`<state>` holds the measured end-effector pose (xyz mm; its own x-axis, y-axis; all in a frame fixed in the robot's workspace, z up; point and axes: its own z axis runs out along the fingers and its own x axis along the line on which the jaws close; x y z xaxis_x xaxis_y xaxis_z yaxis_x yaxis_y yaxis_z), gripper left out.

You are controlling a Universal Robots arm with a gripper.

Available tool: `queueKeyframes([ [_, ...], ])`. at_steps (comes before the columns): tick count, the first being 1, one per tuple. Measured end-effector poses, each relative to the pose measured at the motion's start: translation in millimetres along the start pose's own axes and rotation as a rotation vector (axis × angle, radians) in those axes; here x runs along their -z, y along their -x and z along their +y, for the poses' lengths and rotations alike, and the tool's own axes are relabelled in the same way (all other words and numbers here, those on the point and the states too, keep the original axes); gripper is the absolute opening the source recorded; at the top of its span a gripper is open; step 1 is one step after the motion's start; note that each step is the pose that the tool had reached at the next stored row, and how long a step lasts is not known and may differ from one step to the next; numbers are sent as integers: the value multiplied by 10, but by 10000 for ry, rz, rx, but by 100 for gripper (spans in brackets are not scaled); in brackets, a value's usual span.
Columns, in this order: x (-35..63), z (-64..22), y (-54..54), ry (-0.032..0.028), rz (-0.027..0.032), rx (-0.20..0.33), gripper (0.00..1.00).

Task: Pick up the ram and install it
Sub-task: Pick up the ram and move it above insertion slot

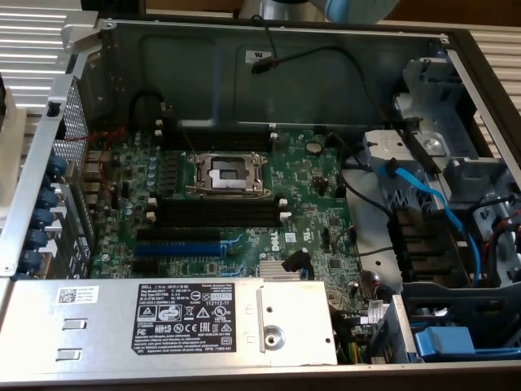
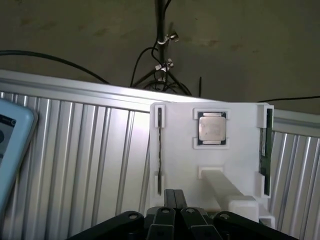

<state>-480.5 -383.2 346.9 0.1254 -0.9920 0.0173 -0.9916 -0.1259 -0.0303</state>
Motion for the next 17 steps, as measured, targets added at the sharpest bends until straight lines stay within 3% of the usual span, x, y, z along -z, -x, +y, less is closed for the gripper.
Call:
queueKeyframes([
  [2,-26,4,1,39,-6,1,10],
  [5,-35,4,1,41,-16,9,10],
  [13,-141,18,5,12,-279,0,10],
  [17,-161,58,9,76,-411,-2,10],
])
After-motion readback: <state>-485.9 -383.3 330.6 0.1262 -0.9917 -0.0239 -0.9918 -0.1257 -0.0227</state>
